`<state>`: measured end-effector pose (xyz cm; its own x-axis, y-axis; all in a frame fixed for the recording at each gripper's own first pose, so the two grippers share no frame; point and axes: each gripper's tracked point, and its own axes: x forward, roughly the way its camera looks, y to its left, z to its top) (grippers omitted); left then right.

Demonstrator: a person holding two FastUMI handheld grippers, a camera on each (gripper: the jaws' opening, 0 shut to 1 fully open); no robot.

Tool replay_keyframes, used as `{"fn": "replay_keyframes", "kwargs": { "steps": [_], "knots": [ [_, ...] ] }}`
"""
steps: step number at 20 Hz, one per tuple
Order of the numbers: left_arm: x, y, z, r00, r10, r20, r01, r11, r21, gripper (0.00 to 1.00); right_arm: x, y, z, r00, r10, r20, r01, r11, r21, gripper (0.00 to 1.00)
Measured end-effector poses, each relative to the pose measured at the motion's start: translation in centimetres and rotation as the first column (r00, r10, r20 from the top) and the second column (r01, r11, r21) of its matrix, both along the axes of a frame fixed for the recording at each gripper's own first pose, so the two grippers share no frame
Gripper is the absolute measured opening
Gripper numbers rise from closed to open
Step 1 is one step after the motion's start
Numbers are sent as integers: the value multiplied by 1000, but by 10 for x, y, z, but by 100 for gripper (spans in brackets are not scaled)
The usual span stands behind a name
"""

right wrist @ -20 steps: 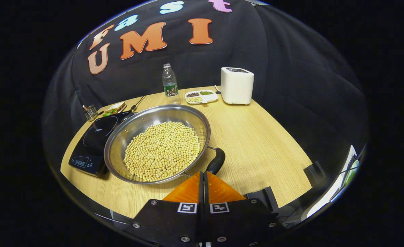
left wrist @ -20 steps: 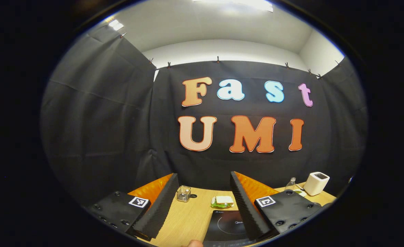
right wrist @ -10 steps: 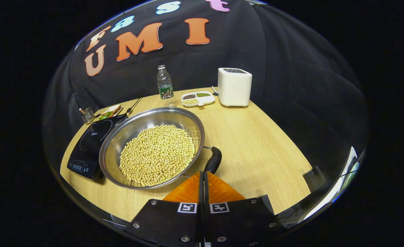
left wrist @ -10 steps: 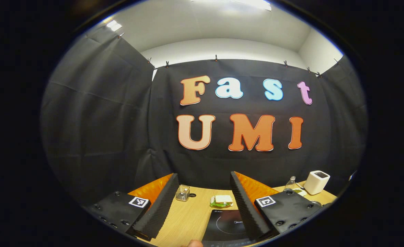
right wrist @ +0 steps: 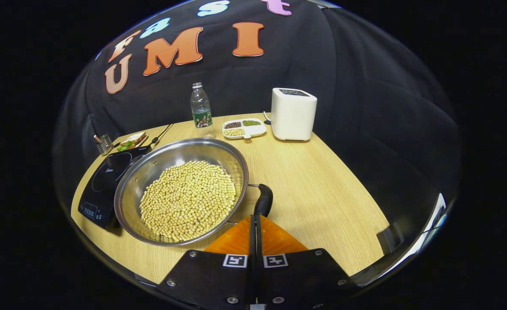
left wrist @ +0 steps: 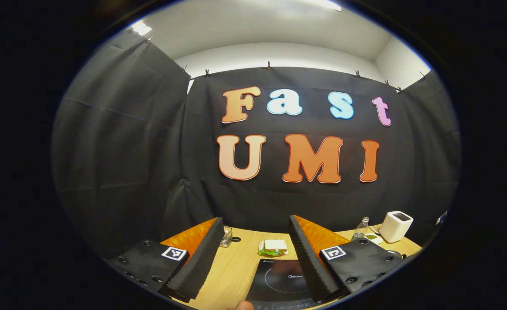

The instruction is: First push the handle of the pot to place it horizontally, then grasp the pot with both hands and set it on the induction cooktop.

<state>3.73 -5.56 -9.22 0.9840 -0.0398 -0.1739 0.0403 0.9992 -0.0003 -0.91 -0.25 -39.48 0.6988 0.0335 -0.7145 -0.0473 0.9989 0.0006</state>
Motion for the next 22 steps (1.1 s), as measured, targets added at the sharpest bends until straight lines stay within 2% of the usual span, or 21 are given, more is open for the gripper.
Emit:
{"fn": "replay_keyframes", "kwargs": {
  "steps": [12, 17, 22],
  "knots": [
    [9, -55, -62, 994, -59, -88, 61, 998, 28, 98, 36, -2, -10, 999, 33, 9, -33, 999, -25, 0],
    [7, -94, -104, 980, -115, -161, 118, 993, 10, 98, 48, -2, -15, 999, 47, 5, -47, 998, -32, 0],
    [1, -121, -140, 966, -137, -220, 142, 990, 7, 99, 60, -3, -20, 998, 61, 5, -61, 997, -36, 0]
  ]
}}
